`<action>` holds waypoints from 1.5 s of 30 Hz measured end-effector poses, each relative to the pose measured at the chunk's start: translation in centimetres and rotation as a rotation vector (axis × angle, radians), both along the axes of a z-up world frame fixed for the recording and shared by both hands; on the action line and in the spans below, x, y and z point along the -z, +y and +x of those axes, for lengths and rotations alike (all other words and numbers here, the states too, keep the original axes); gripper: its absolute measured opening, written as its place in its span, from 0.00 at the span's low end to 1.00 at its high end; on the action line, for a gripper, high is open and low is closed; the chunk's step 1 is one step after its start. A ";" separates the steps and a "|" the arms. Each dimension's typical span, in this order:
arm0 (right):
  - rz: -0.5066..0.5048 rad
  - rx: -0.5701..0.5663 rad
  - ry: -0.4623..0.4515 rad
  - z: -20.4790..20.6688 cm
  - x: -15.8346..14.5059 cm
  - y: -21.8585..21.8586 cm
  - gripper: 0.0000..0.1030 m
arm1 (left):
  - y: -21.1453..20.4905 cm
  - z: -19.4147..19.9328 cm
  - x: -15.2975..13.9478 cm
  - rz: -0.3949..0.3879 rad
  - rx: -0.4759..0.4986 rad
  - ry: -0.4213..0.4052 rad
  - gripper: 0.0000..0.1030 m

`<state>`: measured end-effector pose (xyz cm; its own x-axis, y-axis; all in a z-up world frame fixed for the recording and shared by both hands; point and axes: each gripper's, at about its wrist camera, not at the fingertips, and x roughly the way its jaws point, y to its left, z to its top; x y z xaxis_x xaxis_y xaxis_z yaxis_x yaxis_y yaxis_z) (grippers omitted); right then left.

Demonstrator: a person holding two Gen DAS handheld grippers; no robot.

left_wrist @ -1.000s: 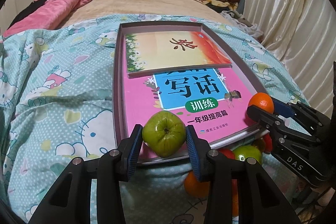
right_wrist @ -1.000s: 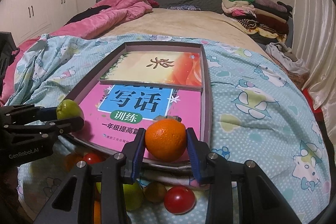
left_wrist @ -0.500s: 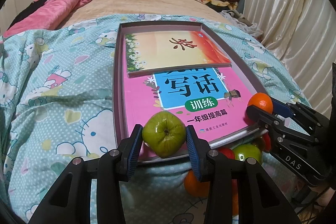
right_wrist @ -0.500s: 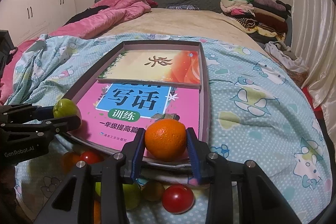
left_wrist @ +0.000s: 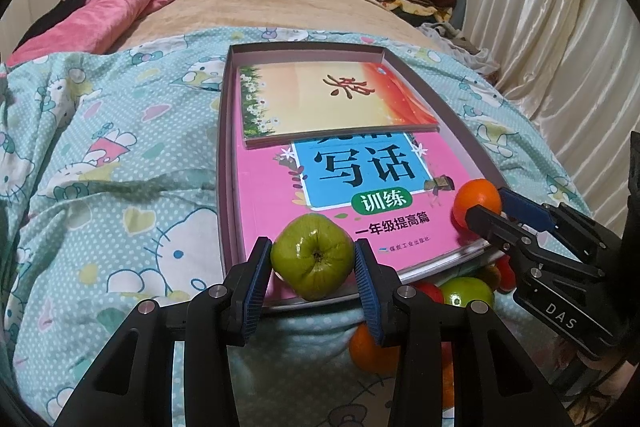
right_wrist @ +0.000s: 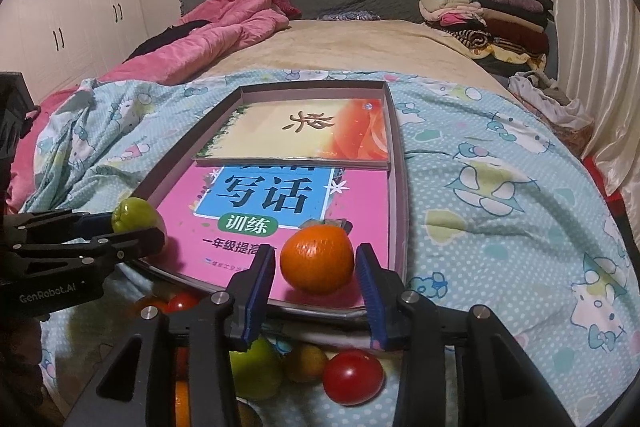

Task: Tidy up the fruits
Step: 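Open both tools to drop the pear and orange onto the workbook, then withdraw both open tools back from the tray toward the fruit cluster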

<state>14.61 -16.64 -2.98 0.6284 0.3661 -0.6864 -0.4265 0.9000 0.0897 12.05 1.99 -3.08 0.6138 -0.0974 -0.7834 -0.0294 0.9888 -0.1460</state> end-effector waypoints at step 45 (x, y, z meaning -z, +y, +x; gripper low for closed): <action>0.082 0.008 -0.098 -1.4 -2.8 -0.9 0.76 | 1.0 -2.3 -3.2 -0.035 -0.054 -0.136 0.73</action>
<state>13.26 -17.59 -0.21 0.6941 0.4134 -0.5894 -0.4297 0.8948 0.1215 9.80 2.99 0.15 0.7188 -0.0873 -0.6897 -0.0598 0.9806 -0.1864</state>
